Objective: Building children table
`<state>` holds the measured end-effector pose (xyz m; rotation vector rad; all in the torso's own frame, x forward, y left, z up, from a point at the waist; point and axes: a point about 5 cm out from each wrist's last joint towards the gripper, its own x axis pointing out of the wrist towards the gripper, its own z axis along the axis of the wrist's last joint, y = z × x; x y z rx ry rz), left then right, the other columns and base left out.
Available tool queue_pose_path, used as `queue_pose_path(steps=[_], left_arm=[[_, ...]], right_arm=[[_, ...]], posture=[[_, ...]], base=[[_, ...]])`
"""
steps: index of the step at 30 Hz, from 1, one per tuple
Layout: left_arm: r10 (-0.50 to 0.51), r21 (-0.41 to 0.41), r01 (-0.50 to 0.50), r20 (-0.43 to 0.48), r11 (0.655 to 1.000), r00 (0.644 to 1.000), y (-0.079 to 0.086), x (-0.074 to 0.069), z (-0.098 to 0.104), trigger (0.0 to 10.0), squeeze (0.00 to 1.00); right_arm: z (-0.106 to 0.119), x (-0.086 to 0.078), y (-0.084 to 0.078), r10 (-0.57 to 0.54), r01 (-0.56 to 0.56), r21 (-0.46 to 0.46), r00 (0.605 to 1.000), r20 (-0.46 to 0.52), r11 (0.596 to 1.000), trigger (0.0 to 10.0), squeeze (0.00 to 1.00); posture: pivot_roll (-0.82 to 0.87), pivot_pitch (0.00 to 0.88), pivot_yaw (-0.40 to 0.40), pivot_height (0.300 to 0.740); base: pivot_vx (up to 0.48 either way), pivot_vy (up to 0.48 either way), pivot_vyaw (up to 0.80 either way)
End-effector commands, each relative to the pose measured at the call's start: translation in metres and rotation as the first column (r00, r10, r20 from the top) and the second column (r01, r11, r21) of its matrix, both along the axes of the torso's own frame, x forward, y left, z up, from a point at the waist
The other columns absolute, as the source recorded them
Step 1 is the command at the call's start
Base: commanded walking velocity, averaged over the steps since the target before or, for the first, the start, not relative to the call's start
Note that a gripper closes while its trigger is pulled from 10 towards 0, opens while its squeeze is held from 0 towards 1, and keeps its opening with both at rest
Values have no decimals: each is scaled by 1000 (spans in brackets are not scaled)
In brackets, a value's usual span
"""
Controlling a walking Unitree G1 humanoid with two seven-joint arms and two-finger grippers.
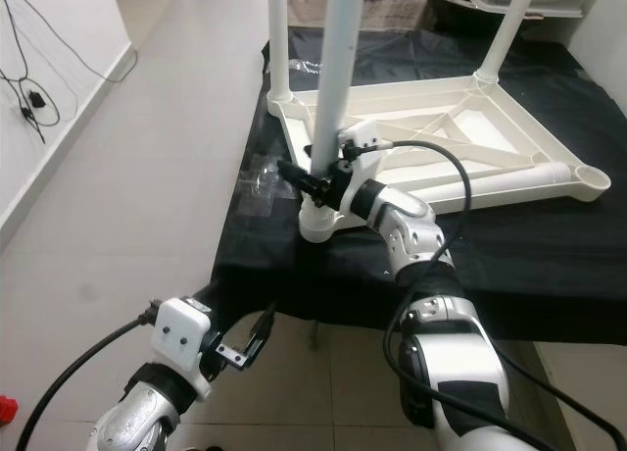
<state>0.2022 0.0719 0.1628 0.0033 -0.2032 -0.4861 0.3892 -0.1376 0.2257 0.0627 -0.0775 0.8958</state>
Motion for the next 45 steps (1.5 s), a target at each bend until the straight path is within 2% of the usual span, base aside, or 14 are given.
queue_pose_path(steps=[1, 2, 3, 4, 14, 18, 20, 22, 29, 37, 38, 39, 40, 45], left_arm=[[-7, 9, 6, 10, 1000, 1000, -2, -3, 1, 10000, 0], [-3, 7, 3, 24, 1000, 1000, -2, -2, 4, 10000, 0], [-3, 7, 3, 24, 1000, 1000, -2, -2, 4, 10000, 0], [1, 3, -1, 34, 1000, 999, -2, -2, 6, 10000, 0], [23, 4, -23, 44, 1000, 999, 2, 2, 8, 10000, 0], [36, 12, -36, 34, 999, 999, 4, 5, 5, 10000, 0], [39, 17, -39, 22, 999, 999, 5, 5, 2, 10000, 0], [39, 19, -39, 13, 999, 999, 4, 5, 1, 10000, 0], [28, 24, -28, -5, 999, 1000, 0, 1, -4, 10000, 0], [28, 28, -27, -10, 999, 1000, 0, 1, -4, 10000, 0], [28, 29, -28, -11, 999, 1000, 0, 1, -5, 10000, 0], [28, 29, -28, -11, 999, 1000, 0, 1, -5, 10000, 0], [28, 30, -27, -13, 999, 1000, 0, 1, -6, 10000, 0], [22, 33, -22, -17, 999, 1000, -1, 1, -7, 10000, 0]], right_arm=[[-9, -2, 11, 60, -61, -33, 998, -30, 998, 10000, 0], [-11, -2, 11, 64, -65, -33, 997, -36, 997, 3804, 0], [-11, -2, 11, 64, -65, -33, 997, -36, 997, 3804, 0], [-14, -2, 10, 61, -63, -39, 998, -33, 997, 0, 0], [-24, 4, -4, -169, 167, -54, 985, -22, 984, 0, 0], [-40, 7, -34, -621, 618, -55, 781, -69, 784, 0, 0], [-49, -3, -59, -886, 884, -70, 458, -76, 463, 0, 0], [-48, -10, -65, -939, 938, -60, 337, -67, 341, 0, 0], [-49, -27, -40, -974, 985, -3, 168, -152, 170, 0, 0], [-51, -31, -7, -960, 983, 25, 183, -210, 182, 0, 0], [-48, -31, 3, -949, 969, 38, 246, -199, 243, 10000, 0], [-48, -31, 3, -949, 969, 38, 246, -199, 243, 10000, 0], [-43, -30, 10, -929, 945, 76, 325, -174, 317, 10000, 1000], [-34, -30, 3, -909, 910, 131, 406, -92, 393, 10000, 1000]], posture=[[127, 164, -75, 740], [126, 163, -77, 740], [126, 163, -77, 740], [122, 164, -76, 740], [114, 160, -73, 740], [107, 160, -61, 740], [107, 160, -63, 740], [104, 162, -60, 740], [105, 162, -64, 740], [102, 161, -67, 740], [102, 160, -68, 740], [102, 160, -68, 740], [100, 157, -65, 740], [95, 154, -62, 740]], base=[[0, 0, 0], [0, 0, 0], [0, 0, 0], [0, 0, 0], [0, 0, 0], [0, 0, 0], [0, 0, 0], [0, 0, 0], [0, 0, 0], [0, 0, 0], [0, 0, 0], [0, 0, 0], [0, 0, 0], [0, 0, 0]])
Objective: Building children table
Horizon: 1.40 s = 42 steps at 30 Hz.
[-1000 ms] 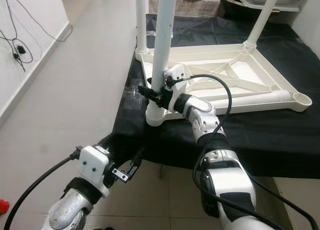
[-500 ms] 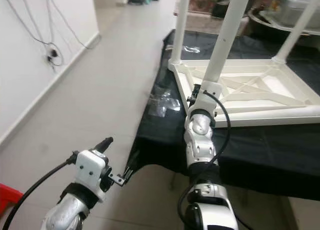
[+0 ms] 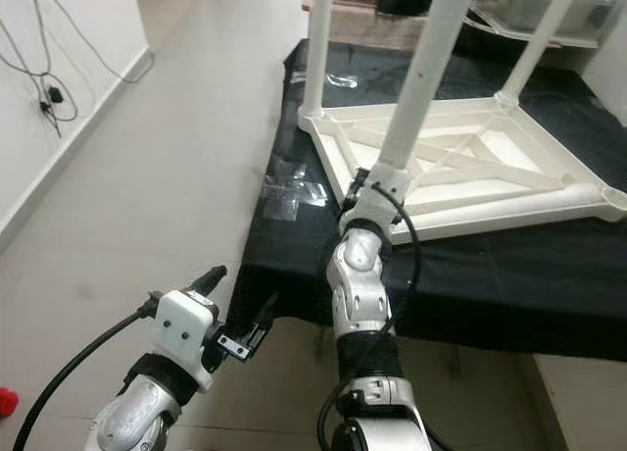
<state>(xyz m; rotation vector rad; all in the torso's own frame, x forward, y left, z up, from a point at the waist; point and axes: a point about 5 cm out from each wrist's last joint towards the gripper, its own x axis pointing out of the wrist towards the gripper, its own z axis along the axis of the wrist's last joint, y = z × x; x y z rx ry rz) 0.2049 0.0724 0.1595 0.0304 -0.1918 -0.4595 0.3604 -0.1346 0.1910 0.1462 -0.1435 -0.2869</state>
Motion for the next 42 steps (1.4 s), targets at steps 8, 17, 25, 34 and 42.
queue_pose_path(steps=[8, 17, 25, 34, 42], left_arm=[[-14, 11, 14, -13, 1000, 1000, -3, -2, -5, 10000, 0], [-37, 17, 37, -18, 999, 999, -4, -3, -6, 10000, 0], [-36, 23, 36, -9, 999, 999, -4, -5, -5, 10000, 0], [-39, 29, 39, -6, 999, 999, -5, -6, -4, 10000, 0], [-37, 33, 37, -9, 999, 999, -6, -5, -6, 10000, 0]], right_arm=[[11, 8, -25, 367, -367, -26, 922, 124, 930, 10000, 0], [16, 11, -15, 847, -844, -75, 532, 8, 531, 10000, 0], [23, 15, 11, 978, -978, -78, 197, -62, 192, 10000, 0], [26, 16, 28, 996, -993, -99, 65, -60, 59, 0, 0], [14, 27, 15, 923, -922, -150, 373, -90, 358, 0, 0]], posture=[[96, 143, -60, 740], [103, 130, -61, 740], [119, 122, -68, 740], [141, 128, -76, 740], [123, 134, -70, 740]], base=[[0, 0, 0], [0, 0, 0], [0, 0, 0], [0, 0, 0], [0, 0, 0]])
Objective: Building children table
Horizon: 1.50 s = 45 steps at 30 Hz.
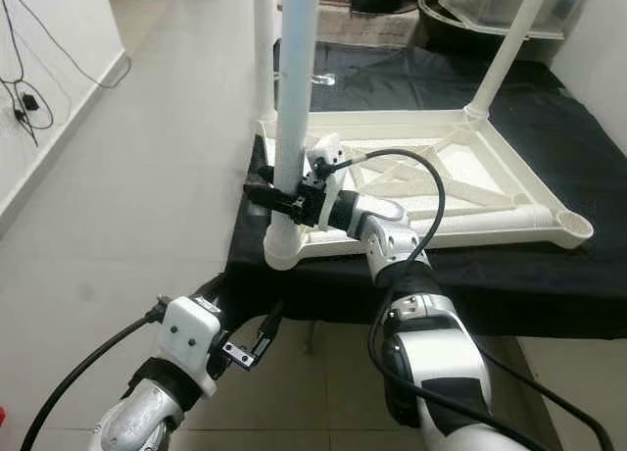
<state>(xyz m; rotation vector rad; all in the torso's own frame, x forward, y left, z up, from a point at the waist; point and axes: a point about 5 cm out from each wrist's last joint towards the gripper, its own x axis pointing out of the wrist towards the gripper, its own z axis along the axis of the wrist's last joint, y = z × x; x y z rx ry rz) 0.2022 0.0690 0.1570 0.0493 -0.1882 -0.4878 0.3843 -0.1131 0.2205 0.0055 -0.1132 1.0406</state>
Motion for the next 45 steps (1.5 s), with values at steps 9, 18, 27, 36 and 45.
queue_pose_path(steps=[9, 18, 27, 36, 45], left_arm=[[-12, 12, 12, -7, 1000, 1000, -2, 0, -4, 10000, 0], [-14, 12, 14, -7, 1000, 1000, -2, 1, -4, 10000, 0], [-12, 9, 12, -6, 1000, 1000, -3, 0, -4, 10000, 0], [-18, 6, 18, -10, 1000, 1000, -4, 0, -4, 10000, 0], [-21, 4, 21, -9, 1000, 1000, -5, 0, -4, 10000, 0]], right_arm=[[-28, 11, -46, -754, 758, 69, 652, -85, 648, 0, 0], [-44, -17, -66, -968, 995, 70, 89, -236, 75, 0, 0], [-39, -17, -29, -968, 995, 98, 28, -251, 4, 0, 0], [-11, -9, -10, -873, 865, 271, 468, -138, 421, 10000, 0], [-7, -4, -9, -437, 444, 190, 896, -77, 876, 10000, 0]], posture=[[111, 136, -58, 740], [107, 139, -59, 740], [109, 137, -62, 740], [98, 142, -61, 740], [96, 141, -64, 740]], base=[[0, 0, 0], [0, 0, 0], [0, 0, 0], [0, 0, 0], [0, 0, 0]])
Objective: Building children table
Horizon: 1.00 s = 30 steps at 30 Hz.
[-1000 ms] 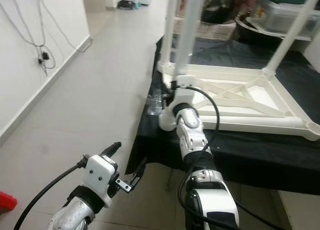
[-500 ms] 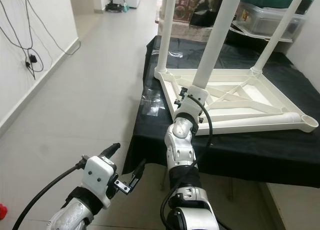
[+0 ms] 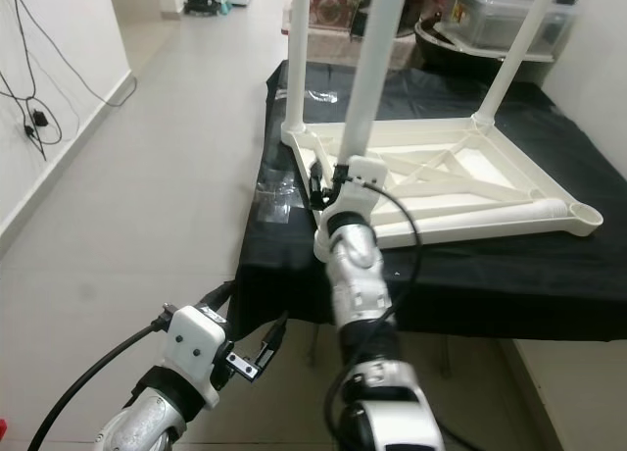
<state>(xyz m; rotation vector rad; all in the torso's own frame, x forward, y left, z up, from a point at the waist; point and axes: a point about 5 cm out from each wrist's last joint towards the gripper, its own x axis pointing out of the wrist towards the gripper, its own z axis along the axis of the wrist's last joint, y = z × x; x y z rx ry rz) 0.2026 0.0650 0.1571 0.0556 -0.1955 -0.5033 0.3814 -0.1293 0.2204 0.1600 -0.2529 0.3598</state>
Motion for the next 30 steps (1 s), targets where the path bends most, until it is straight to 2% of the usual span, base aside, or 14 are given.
queue_pose_path(steps=[1, 6, 8, 10, 16, 17, 18, 19, 23, 24, 26, 27, 28, 30], left_arm=[[-8, -2, 8, -19, 1000, 1000, -2, 0, -4, 10000, 0], [-12, -1, 12, -20, 1000, 1000, -2, 0, -5, 10000, 0], [-14, 4, 14, -19, 1000, 1000, -4, -1, -5, 10000, 0], [-14, 4, 14, -19, 1000, 1000, -4, -1, -5, 10000, 0], [-18, 5, 18, -16, 1000, 1000, -6, -1, -4, 10000, 0], [-20, 3, 20, -14, 1000, 1000, -6, -2, -3, 10000, 0], [-20, 3, 20, -14, 1000, 1000, -6, -2, -3, 10000, 0], [-18, 4, 18, -12, 1000, 1000, -6, -2, -3, 10000, 0], [-10, 6, 10, -13, 1000, 1000, -5, -2, -3, 10000, 0], [-8, 8, 8, -14, 1000, 1000, -4, -2, -4, 10000, 0], [-8, 8, 8, -16, 1000, 1000, -4, -2, -5, 10000, 0], [-9, 9, 9, -17, 1000, 1000, -4, -1, -6, 10000, 0], [-9, 9, 9, -17, 1000, 1000, -4, -1, -6, 10000, 0], [-15, 9, 15, -19, 1000, 1000, -5, -1, -7, 10000, 0]], right_arm=[[-8, -4, 9, 370, -375, -66, 926, -80, 925, 10000, 0], [-13, -5, 14, 530, -546, -89, 834, -156, 833, 10000, 0], [-13, -8, 29, 669, -690, -136, 723, -169, 711, 10000, 0], [-13, -8, 29, 669, -690, -136, 723, -169, 711, 10000, 0], [-10, -9, 42, 758, -776, -151, 631, -166, 612, 10000, 0], [-8, -9, 47, 779, -797, -152, 604, -167, 585, 7412, 0], [-8, -9, 47, 779, -797, -152, 604, -167, 585, 7412, 0], [-5, -7, 52, 776, -791, -155, 611, -154, 592, 0, 0], [-3, -4, 53, 753, -764, -159, 644, -137, 625, 0, 0], [-4, 0, 50, 692, -702, -158, 711, -123, 694, 0, 0], [-4, 2, 48, 647, -657, -156, 754, -115, 738, 0, 0], [-6, 6, 45, 556, -566, -152, 824, -108, 810, 0, 0], [-6, 6, 45, 556, -566, -152, 824, -108, 810, 0, 0], [-12, 17, 28, 241, -253, -97, 963, -117, 963, 0, 0]], posture=[[95, 139, -66, 740], [98, 140, -66, 740], [134, 135, -69, 740], [134, 135, -69, 740], [139, 136, -75, 740], [138, 135, -75, 740], [138, 135, -75, 740], [142, 133, -80, 740], [136, 131, -78, 740], [128, 128, -77, 740], [128, 128, -77, 740], [121, 125, -73, 740], [121, 125, -73, 740], [114, 122, -69, 740]], base=[[0, 0, 0], [0, 0, 0], [0, 0, 0], [0, 0, 0], [0, 0, 0], [0, 0, 0], [0, 0, 0], [0, 0, 0], [0, 0, 0], [0, 0, 0], [0, 0, 0], [0, 0, 0], [0, 0, 0], [0, 0, 0]])
